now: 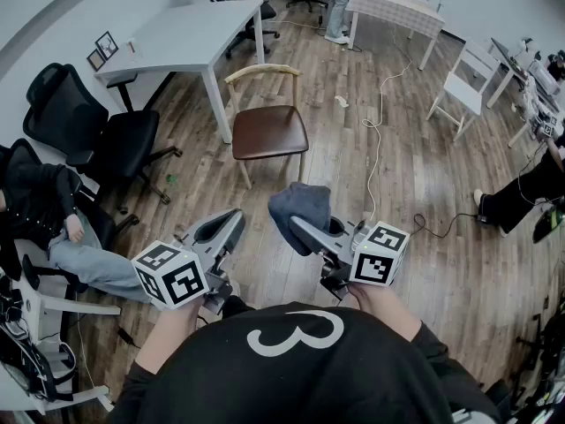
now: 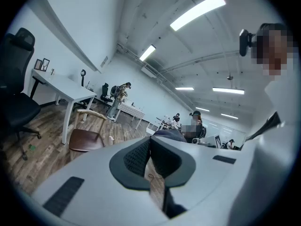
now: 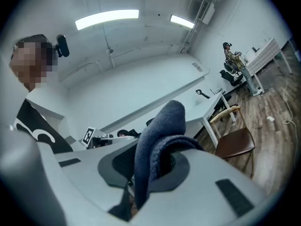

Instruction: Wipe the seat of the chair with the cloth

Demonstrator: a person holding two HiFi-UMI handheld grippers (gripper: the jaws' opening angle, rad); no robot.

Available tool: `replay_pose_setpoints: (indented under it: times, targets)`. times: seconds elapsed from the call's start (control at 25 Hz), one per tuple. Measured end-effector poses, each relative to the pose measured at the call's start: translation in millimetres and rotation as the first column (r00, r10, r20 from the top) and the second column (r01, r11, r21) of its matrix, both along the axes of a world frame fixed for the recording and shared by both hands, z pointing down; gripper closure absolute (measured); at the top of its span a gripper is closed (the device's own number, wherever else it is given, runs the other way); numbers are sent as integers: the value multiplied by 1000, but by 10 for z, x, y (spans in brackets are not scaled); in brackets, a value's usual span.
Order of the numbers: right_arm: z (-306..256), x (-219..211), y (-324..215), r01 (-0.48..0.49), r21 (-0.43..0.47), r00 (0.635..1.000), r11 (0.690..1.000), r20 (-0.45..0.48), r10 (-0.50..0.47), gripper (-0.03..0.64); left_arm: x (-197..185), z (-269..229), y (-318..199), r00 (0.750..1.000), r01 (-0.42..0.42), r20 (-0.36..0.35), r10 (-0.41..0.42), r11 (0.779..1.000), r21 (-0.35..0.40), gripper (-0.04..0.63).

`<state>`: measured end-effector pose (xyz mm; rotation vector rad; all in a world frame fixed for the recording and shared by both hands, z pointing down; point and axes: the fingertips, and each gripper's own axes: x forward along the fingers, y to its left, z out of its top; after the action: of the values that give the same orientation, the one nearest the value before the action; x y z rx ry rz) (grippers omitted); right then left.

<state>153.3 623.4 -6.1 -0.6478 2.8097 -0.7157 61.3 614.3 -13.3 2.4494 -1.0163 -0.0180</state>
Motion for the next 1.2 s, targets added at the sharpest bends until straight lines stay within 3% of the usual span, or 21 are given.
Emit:
replay_pose_setpoints:
  times: [0.36, 0.68, 0.96, 1.12, 1.2]
  targets:
    - [49, 47, -13, -14, -15, 1000, 1000, 4, 14, 570, 5, 59, 33, 1000, -2, 6, 2, 1000, -13, 581]
    - [291, -52, -429, -47, -62, 998, 997, -34, 45, 569, -75, 291, -381, 999, -26, -27, 25, 998, -57, 580]
    - [705, -282, -1399, -62, -160, 997, 985, -61, 53, 569, -367, 753, -1375, 997, -51, -68, 40, 983, -175, 580]
    - [1050, -620, -2194, -77, -344, 997, 936, -29, 72, 569, -816, 1179, -2233, 996, -49, -91, 22, 950, -310, 580]
    - [1286, -743, -2543, -99, -398, 995, 912, -65, 79, 569, -1004, 1421, -2593, 996, -46, -85, 15, 928, -370, 580]
